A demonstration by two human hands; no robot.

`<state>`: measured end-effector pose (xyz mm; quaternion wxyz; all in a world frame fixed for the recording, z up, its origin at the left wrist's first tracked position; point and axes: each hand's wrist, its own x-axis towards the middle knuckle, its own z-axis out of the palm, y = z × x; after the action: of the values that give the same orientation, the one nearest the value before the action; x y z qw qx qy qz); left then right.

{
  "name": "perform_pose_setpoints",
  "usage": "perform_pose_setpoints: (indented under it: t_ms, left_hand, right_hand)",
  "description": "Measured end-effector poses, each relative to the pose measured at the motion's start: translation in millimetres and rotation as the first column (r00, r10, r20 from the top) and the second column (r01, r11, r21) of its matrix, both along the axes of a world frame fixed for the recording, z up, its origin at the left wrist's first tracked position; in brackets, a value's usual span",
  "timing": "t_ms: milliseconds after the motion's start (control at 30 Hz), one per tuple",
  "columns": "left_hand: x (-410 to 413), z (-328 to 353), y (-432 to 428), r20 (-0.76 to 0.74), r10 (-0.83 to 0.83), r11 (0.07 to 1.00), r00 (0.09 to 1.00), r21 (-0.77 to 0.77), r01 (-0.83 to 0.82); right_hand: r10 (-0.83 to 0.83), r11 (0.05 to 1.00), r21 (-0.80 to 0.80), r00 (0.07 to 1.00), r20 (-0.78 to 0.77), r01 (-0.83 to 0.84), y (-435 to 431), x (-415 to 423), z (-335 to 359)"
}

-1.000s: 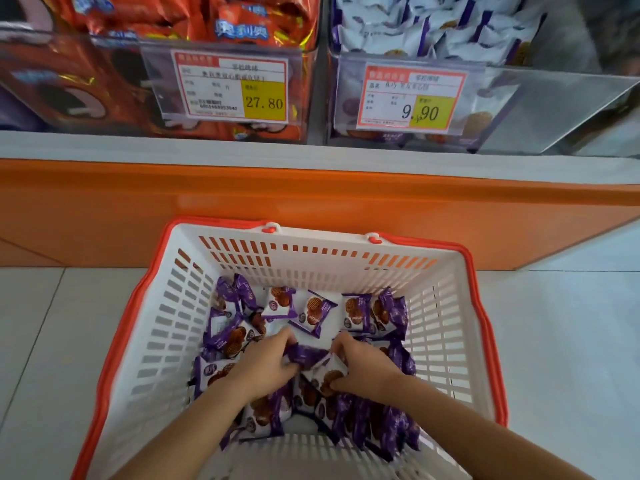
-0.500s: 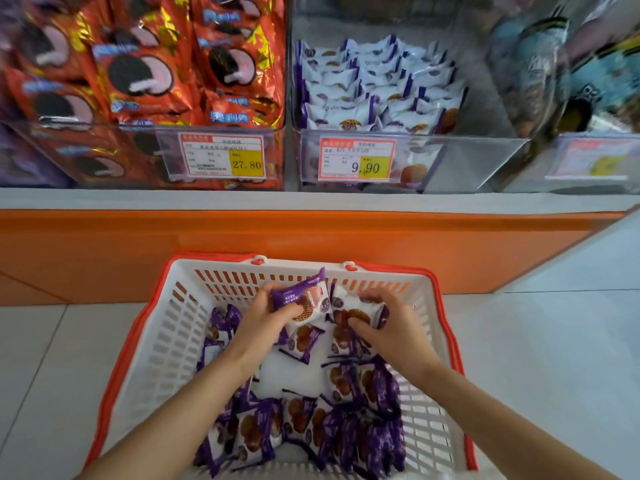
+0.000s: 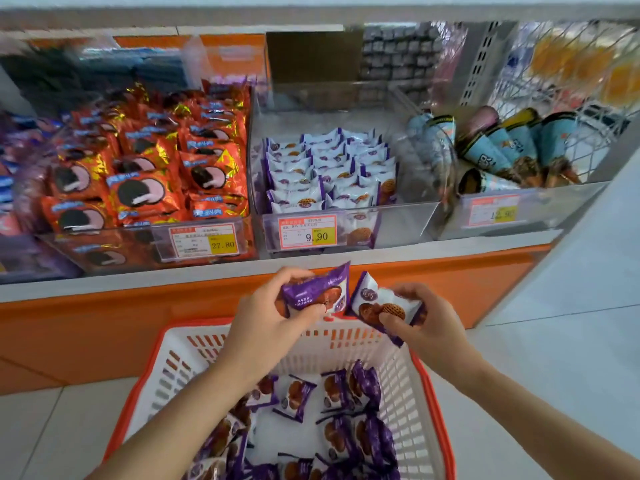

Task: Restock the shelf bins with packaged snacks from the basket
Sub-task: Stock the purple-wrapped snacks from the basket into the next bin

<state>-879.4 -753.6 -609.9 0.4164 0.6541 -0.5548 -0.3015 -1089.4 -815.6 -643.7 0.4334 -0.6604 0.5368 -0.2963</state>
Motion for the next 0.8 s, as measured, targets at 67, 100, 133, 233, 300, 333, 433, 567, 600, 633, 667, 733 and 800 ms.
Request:
perform_pose_setpoints:
  t_ms: [67,100,133,233,300,333,433,567,600,633,667,733,800]
  left_hand:
    - [1,17,-10,0.166,-0.044,0.998,0.985,-0.042,0.052]
    - [1,24,-16,0.247,-0.056,0.996,0.967,-0.055,0.072]
    - [2,30,-21,0.338,-0.059,0.992,0.939,-0.084,0.093]
    - [6,39,-40,0.629,-0.014,0.95,0.777,-0.234,0.207]
    - [7,39,-48,0.7,-0.031,0.953,0.714,-0.195,0.232]
    - [7,38,-51,0.702,-0.051,0.96,0.71,-0.162,0.229]
    - [4,27,-54,0.73,-0.044,0.951,0.682,-0.178,0.252]
    - [3,17,-57,0.772,0.022,0.939,0.635,-0.235,0.252]
    - [4,16,-58,0.786,0.031,0.937,0.617,-0.238,0.256]
    - [4,14,-58,0.797,0.033,0.935,0.603,-0.239,0.264]
    - [4,14,-58,0.8,0.029,0.932,0.599,-0.239,0.273]
    - [6,13,-57,0.794,0.019,0.928,0.607,-0.24,0.285]
    - [8,13,-57,0.786,0.009,0.923,0.618,-0.244,0.298]
  right_hand:
    - [-0.061,0.989,-0.138,0.998,0.004,0.061,-10,-6,29]
    - [-0.097,0.974,-0.207,0.995,0.013,0.098,-16,-9,42]
    - [-0.13,0.954,-0.272,0.991,0.014,0.129,-23,-11,54]
    - [-0.158,0.89,-0.442,0.985,-0.069,0.112,-45,-11,86]
    - [-0.158,0.849,-0.527,0.967,-0.199,0.03,-63,-7,103]
    - [-0.163,0.826,-0.563,0.944,-0.286,-0.028,-73,-4,109]
    - [-0.2,0.797,-0.573,0.811,-0.55,-0.192,-103,13,119]
    - [-0.239,0.83,-0.436,0.486,-0.841,-0.347,-124,42,125]
    - [-0.254,0.844,-0.401,0.393,-0.884,-0.357,-127,50,126]
    - [-0.267,0.858,-0.372,0.311,-0.912,-0.354,-130,57,126]
    - [-0.272,0.873,-0.346,0.246,-0.93,-0.344,-133,63,126]
    - [-0.231,0.907,-0.288,0.208,-0.95,-0.308,-142,72,123]
    - [-0.149,0.937,-0.226,0.282,-0.948,-0.266,-155,74,118]
